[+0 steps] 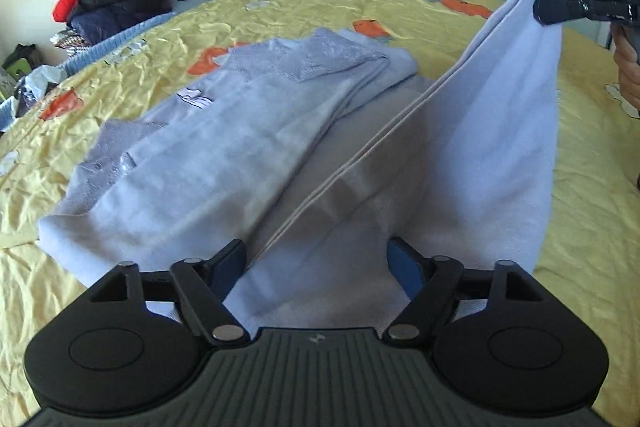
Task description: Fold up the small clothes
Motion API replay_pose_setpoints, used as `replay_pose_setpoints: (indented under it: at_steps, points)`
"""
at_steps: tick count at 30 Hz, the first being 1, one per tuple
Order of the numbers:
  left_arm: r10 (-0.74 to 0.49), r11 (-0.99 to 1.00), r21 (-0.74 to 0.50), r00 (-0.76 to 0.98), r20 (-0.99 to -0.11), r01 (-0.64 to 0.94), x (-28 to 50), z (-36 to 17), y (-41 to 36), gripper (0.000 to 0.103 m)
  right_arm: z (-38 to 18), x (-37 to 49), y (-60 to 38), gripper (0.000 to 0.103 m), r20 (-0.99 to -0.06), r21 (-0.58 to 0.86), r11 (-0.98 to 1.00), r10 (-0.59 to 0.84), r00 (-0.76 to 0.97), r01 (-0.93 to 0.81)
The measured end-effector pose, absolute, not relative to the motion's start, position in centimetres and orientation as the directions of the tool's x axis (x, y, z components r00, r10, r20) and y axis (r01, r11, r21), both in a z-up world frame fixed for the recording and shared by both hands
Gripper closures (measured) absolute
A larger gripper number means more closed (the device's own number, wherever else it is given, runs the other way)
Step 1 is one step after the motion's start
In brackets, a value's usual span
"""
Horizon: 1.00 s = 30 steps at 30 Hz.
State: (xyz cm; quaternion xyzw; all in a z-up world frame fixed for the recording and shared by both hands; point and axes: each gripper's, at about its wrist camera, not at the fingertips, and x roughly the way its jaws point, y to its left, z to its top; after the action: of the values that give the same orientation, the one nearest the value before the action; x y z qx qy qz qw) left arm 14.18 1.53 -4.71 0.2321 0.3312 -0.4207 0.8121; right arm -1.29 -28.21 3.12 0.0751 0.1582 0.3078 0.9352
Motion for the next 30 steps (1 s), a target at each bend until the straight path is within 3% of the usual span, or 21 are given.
replay_pose_setpoints:
  at_steps: [2, 4, 6, 19, 30]
  points:
    - [-0.542, 0.538, 0.062, 0.401, -0.739, 0.84, 14.1, -4.6, 1.8, 0.051, 3.1, -1.3, -28.3, 0.093, -0.245, 0.244, 0.796, 0.603, 0.759, -0.553]
    - [-0.553, 0.554, 0.011, 0.378, -0.743, 0.832, 14.1, -4.4, 2.0, 0.08, 2.9, -1.1, -28.4, 0.093, -0.253, 0.248, 0.803, 0.593, 0.764, -0.541]
    - [-0.551, 0.576, 0.006, 0.393, -0.736, 0.818, 13.9, -4.3, 2.1, 0.094, 2.7, -0.7, -28.5, 0.093, -0.263, 0.255, 0.813, 0.579, 0.772, -0.523]
    - [-0.535, 0.701, 0.073, 0.591, -0.604, 0.709, 13.2, -0.1, 3.2, 0.097, 3.1, 4.6, -29.3, 0.093, -0.216, 0.282, 0.853, 0.502, 0.838, -0.439]
    - [-0.487, 0.726, 0.148, 0.653, -0.58, 0.672, 18.5, 1.5, 1.5, 0.097, 2.3, 11.8, -30.0, 0.093, -0.228, 0.299, 0.887, 0.425, 0.876, -0.353]
